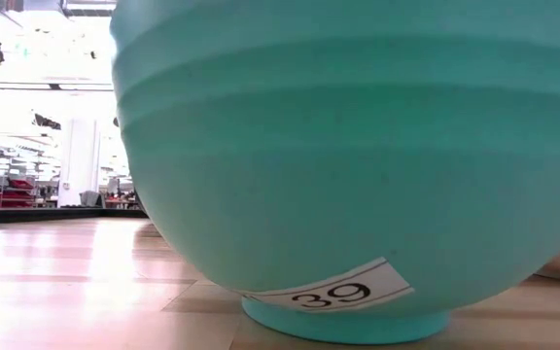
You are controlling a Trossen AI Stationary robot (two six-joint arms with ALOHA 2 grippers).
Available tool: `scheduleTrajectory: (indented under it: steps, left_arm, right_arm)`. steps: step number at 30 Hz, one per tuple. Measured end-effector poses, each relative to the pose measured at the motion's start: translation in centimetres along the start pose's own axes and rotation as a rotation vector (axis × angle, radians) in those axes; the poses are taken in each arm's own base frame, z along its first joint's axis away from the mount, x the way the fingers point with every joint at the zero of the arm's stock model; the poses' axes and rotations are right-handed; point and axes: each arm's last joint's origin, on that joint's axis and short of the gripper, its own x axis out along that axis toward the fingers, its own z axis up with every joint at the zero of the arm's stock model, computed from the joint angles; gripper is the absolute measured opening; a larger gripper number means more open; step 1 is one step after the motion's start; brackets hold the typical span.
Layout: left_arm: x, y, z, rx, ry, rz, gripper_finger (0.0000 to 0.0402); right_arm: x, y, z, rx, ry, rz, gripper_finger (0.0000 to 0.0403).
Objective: Nest bowls inside each other
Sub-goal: Stack the right black bowl on the top blue bowl
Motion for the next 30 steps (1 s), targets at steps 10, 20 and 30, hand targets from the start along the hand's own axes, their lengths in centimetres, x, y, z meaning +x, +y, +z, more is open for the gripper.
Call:
scheduleTrajectory:
  steps: [10,20,30]
  left_arm:
    - [0.0,0.0,0.0,-0.005,0.000,-0.001,0.0080]
    - [0.0,0.0,0.0,-0.006,0.000,-0.001,0.0080]
    - [0.0,0.0,0.0,-0.007,0.000,-0.003,0.0080]
  right_arm:
    - [0.1,1.2,-0.5,-0.081,0.071,-0.154,0.0015]
    - [0.1,1.2,-0.9,-0.066,0.106,-0.115,0.0016]
    - [-0.1,-0.6,-0.8,0.006,0.075,-0.022,0.0127]
